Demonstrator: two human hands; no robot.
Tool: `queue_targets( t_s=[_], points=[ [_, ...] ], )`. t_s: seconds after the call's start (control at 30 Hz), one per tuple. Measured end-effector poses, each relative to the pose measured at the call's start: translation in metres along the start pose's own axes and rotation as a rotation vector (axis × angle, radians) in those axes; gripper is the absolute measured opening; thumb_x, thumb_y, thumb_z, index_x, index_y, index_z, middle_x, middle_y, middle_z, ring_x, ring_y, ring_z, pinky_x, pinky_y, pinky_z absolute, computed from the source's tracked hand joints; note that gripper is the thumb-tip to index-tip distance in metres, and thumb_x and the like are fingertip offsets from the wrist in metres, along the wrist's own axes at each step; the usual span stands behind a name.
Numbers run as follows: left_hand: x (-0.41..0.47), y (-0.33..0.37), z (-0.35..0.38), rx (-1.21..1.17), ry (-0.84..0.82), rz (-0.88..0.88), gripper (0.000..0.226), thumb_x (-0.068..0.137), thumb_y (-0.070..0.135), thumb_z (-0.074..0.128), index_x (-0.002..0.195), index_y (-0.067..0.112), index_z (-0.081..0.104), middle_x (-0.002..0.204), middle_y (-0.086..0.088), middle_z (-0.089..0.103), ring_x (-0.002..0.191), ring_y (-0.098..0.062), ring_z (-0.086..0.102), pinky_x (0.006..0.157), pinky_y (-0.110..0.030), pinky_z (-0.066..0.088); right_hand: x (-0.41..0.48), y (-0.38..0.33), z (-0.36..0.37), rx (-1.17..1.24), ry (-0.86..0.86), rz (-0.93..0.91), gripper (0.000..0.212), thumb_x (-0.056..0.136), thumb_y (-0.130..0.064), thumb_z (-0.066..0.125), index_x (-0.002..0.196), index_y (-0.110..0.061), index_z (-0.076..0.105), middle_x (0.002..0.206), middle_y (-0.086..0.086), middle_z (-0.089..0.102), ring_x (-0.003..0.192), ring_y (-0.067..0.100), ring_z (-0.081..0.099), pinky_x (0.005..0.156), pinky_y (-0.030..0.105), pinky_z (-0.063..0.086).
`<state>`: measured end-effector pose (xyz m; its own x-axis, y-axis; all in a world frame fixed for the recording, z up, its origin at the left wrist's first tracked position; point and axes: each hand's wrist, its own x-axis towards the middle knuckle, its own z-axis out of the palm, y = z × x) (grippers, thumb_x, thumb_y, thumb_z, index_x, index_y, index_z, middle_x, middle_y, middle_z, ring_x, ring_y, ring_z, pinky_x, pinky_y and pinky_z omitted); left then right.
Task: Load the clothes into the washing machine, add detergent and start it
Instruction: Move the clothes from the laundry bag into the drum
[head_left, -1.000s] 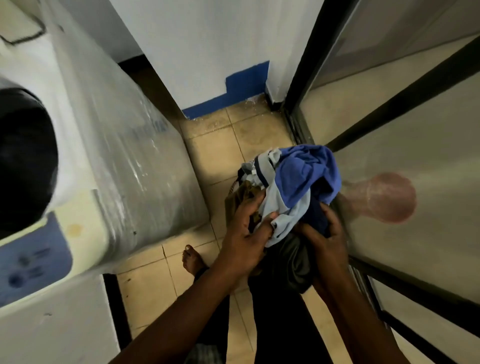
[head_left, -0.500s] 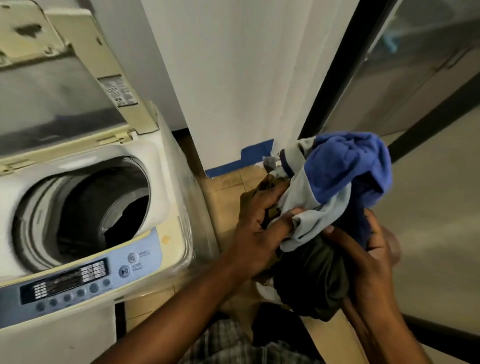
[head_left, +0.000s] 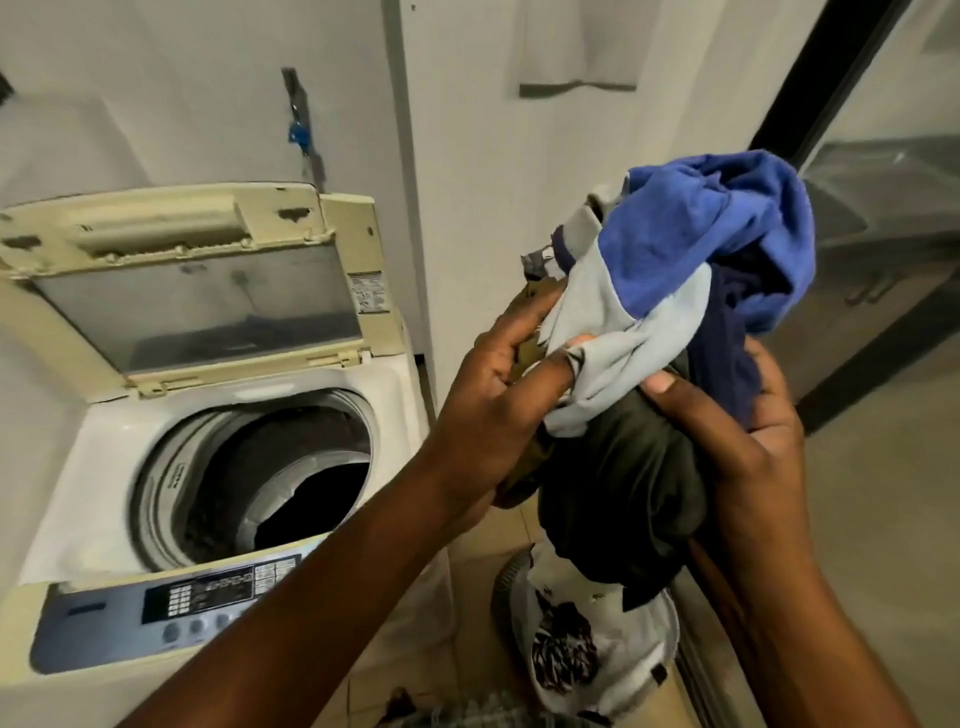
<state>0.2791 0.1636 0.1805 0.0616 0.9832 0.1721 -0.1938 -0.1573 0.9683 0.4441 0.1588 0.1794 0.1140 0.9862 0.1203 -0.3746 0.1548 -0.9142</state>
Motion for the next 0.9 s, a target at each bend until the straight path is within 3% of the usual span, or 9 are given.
queue_targets(
  t_s=[0.07,0.17,0.2,0.27,0.33,0.47,0.6,0.9],
  points=[
    [-0.001,0.015,-0.014,-0.011,0.003,0.037,0.050,0.096,0.012,0.049,0.143,0.028,0.054,0.136,0.000,0.068,0.119,-0.014,0.067,0.094,-0.027,0.054,0.004,-0.005,0.022,0.011,-0.043,-0.026,0.048,0.077,-0.004,0.077,0.120,-0.023,0.067,0.113,-0.002,0.081,0.104,0.019,0.077,0.083,0.030,0.062],
    [0.000,0.041,-0.040,-0.054,0.017,0.084,0.050,0.102,0.003,0.046,0.149,0.021,0.050,0.110,-0.008,0.073,0.078,-0.002,0.071,0.067,-0.014,0.054,0.012,-0.014,0.056,0.026,-0.134,-0.059,0.041,0.080,-0.005,0.078,0.115,-0.022,0.068,0.114,0.002,0.079,0.106,0.025,0.076,0.090,0.039,0.062],
    [0.002,0.049,-0.048,-0.069,0.032,0.097,0.050,0.103,0.002,0.046,0.149,0.020,0.049,0.111,-0.011,0.072,0.077,-0.004,0.071,0.067,-0.016,0.054,0.015,-0.017,0.068,0.033,-0.159,-0.066,0.040,0.081,-0.004,0.079,0.116,-0.021,0.068,0.114,0.004,0.079,0.107,0.026,0.075,0.092,0.041,0.062],
    [0.004,0.068,-0.065,-0.073,0.060,0.132,0.051,0.102,0.005,0.047,0.150,0.021,0.049,0.134,-0.016,0.067,0.102,-0.018,0.069,0.083,-0.029,0.054,0.021,-0.021,0.094,0.052,-0.220,-0.077,0.040,0.084,-0.003,0.078,0.120,-0.017,0.068,0.117,0.008,0.078,0.110,0.030,0.075,0.094,0.043,0.061],
    [0.007,0.088,-0.083,-0.069,0.106,0.178,0.049,0.102,0.005,0.047,0.149,0.020,0.050,0.141,-0.015,0.063,0.116,-0.025,0.064,0.092,-0.035,0.050,0.029,-0.024,0.121,0.073,-0.287,-0.087,0.042,0.087,-0.001,0.077,0.126,-0.012,0.066,0.123,0.015,0.076,0.116,0.037,0.073,0.097,0.047,0.061],
    [0.004,0.125,-0.114,-0.064,0.165,0.247,0.047,0.104,0.001,0.044,0.147,0.017,0.052,0.130,-0.012,0.068,0.093,-0.015,0.070,0.075,-0.026,0.056,0.042,-0.027,0.172,0.114,-0.391,-0.086,0.042,0.086,0.000,0.078,0.126,-0.010,0.067,0.126,0.020,0.074,0.120,0.043,0.070,0.100,0.049,0.060],
    [0.002,0.161,-0.141,-0.076,0.221,0.324,0.046,0.105,0.005,0.045,0.148,0.020,0.051,0.140,-0.014,0.065,0.113,-0.025,0.065,0.098,-0.039,0.050,0.051,-0.037,0.223,0.148,-0.466,-0.090,0.037,0.084,-0.003,0.080,0.118,-0.014,0.071,0.120,0.017,0.077,0.117,0.043,0.071,0.096,0.048,0.061],
    [0.012,0.241,-0.198,-0.075,0.269,0.469,0.043,0.106,0.011,0.047,0.146,0.023,0.054,0.136,-0.011,0.068,0.124,-0.031,0.065,0.102,-0.041,0.054,0.069,-0.070,0.328,0.186,-0.601,-0.130,0.038,0.083,-0.007,0.083,0.119,-0.017,0.073,0.116,0.012,0.080,0.111,0.037,0.075,0.097,0.051,0.061]
  ],
)
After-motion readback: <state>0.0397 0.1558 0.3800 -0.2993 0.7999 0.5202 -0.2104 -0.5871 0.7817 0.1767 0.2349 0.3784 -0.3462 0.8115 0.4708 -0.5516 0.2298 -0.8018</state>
